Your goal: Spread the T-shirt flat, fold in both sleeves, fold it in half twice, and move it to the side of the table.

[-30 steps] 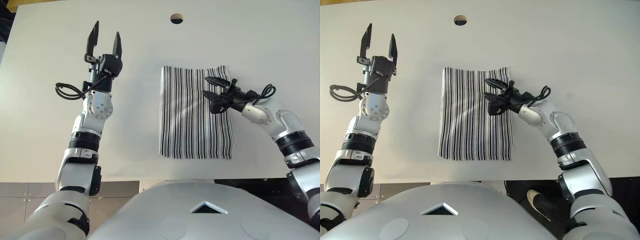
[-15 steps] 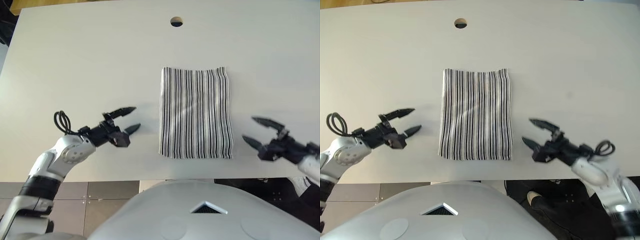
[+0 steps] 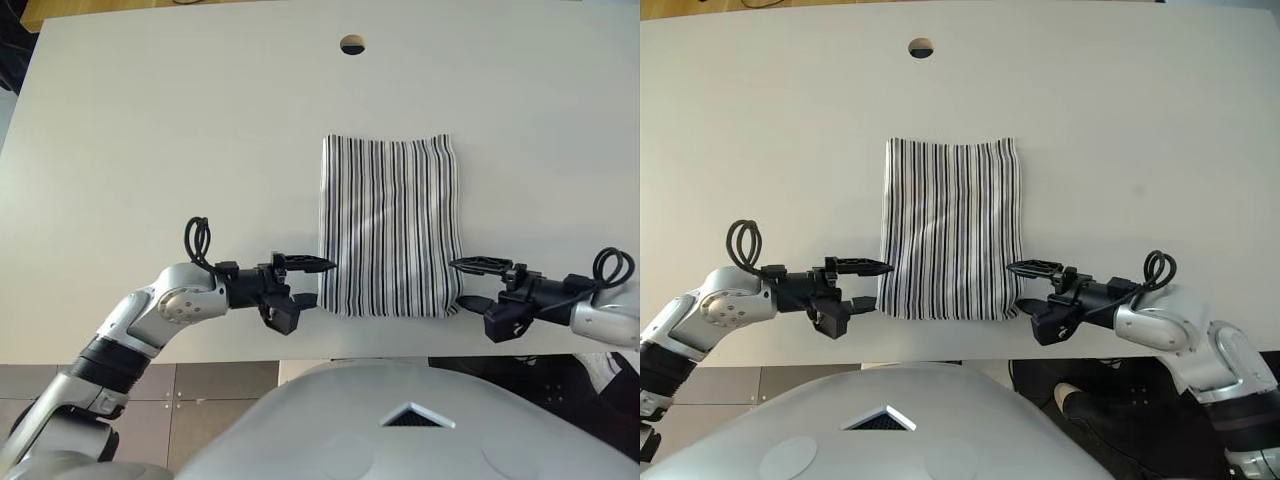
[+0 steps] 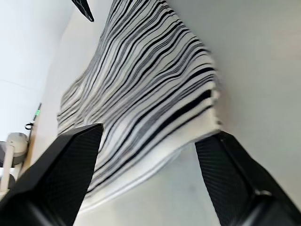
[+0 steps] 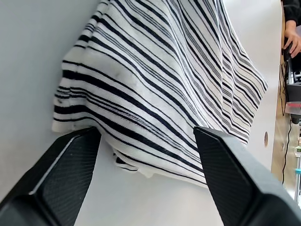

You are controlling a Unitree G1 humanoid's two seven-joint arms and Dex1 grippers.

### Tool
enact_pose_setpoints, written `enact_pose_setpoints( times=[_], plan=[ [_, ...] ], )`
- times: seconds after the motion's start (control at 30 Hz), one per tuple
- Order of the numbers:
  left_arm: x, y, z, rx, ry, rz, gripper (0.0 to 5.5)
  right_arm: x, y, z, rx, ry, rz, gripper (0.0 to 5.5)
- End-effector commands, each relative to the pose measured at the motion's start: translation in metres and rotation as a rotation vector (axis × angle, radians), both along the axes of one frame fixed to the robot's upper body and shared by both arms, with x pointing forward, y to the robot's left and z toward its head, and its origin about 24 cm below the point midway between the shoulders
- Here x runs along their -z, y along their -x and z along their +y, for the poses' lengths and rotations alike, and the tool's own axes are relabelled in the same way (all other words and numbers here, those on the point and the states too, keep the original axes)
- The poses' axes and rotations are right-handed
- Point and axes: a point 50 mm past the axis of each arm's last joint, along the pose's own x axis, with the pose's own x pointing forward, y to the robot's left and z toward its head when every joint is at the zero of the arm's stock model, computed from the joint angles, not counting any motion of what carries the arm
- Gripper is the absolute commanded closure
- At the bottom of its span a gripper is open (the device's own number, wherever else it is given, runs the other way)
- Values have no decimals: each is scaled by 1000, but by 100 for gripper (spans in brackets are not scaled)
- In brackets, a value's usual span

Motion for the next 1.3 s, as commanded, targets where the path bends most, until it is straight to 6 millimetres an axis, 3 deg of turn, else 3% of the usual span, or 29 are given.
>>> enact_pose_setpoints(
  times=[0.03, 0.13, 0.37, 0.5, 0.8, 0.97, 1.1, 1.3],
  plan=[
    [14, -1, 2, 22, -80, 14, 200, 13, -2, -6, 2, 78, 47, 187],
    [18, 0, 1, 47, -76, 28, 200, 15, -7, -1, -7, 66, 40, 187],
    [25, 3, 1, 81, -70, 64, 321, 23, -8, 9, -48, 38, 68, 187],
    [27, 2, 1, 82, -62, 69, 401, 23, -6, 13, -76, 24, 86, 271],
    [30, -8, 7, 31, -59, 66, 524, 24, -9, 1, -12, 24, 63, 451],
    [33, -9, 9, 19, -51, 79, 540, 25, -15, -4, 33, 8, 34, 530],
    [30, -7, 13, 6, -32, 96, 540, 21, -14, -2, 66, -67, 46, 537],
    [8, 14, 8, -38, 174, 227, 540, 8, 2, 0, 155, -313, 247, 537]
  ],
)
